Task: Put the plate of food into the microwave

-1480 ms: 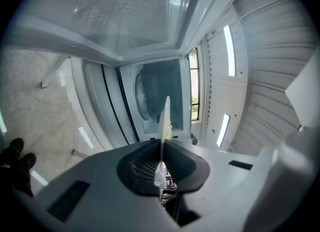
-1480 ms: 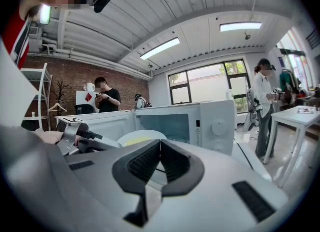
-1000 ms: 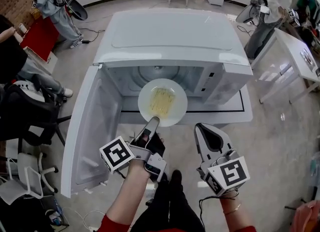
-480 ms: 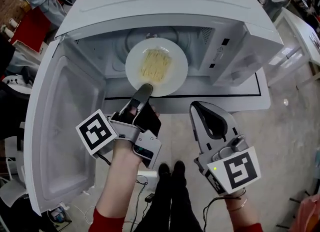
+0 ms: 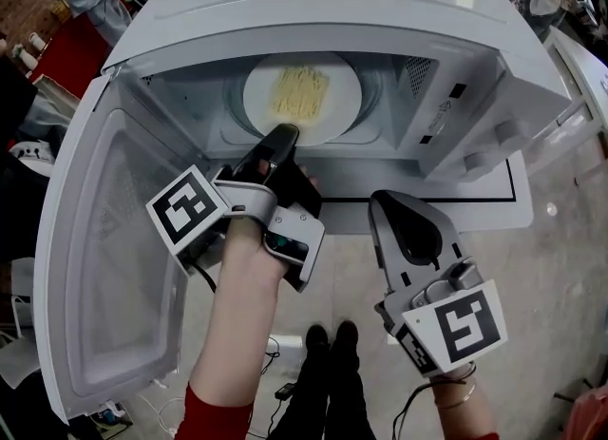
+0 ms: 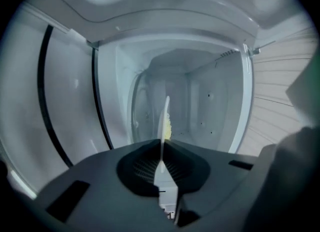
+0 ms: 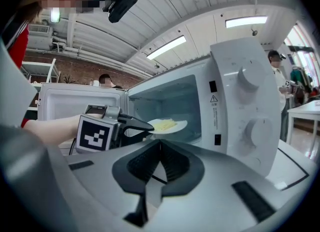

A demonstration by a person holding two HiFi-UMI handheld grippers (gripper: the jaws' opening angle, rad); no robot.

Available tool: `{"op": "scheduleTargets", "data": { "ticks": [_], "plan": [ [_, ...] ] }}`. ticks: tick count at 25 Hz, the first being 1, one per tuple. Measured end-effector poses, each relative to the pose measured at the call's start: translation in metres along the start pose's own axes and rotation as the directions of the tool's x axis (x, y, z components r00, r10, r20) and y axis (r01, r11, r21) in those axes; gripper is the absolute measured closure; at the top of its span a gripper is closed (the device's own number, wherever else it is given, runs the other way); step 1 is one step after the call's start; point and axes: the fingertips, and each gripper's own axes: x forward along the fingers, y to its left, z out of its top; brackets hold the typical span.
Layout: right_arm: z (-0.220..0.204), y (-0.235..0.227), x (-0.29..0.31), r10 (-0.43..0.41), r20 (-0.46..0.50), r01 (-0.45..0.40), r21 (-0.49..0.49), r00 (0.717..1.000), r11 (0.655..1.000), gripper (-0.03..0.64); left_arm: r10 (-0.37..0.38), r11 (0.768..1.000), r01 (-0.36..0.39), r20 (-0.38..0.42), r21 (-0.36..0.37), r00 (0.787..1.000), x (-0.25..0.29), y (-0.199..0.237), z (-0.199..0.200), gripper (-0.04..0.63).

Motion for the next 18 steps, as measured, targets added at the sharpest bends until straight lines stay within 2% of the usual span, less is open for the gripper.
{"op": "scheduleTargets", "data": {
  "ticks": [7,18],
  "plan": [
    [0.005,0.004,0.006,0.025,-0.016,-0.025,0.027,1.000,0.999,0.601,0.036,0.999,-0.036,0.036,0.003,0.999,0.028,-0.008,0.019,0.574],
    [0.019,-0.004,0.000,0.013,0.017,-0.013,0.001,1.000,1.000,0.601,0.136,0.991,-0.136,0.048,-0.016,0.990,0.045,0.004,0.024,0.574]
  ]
}}
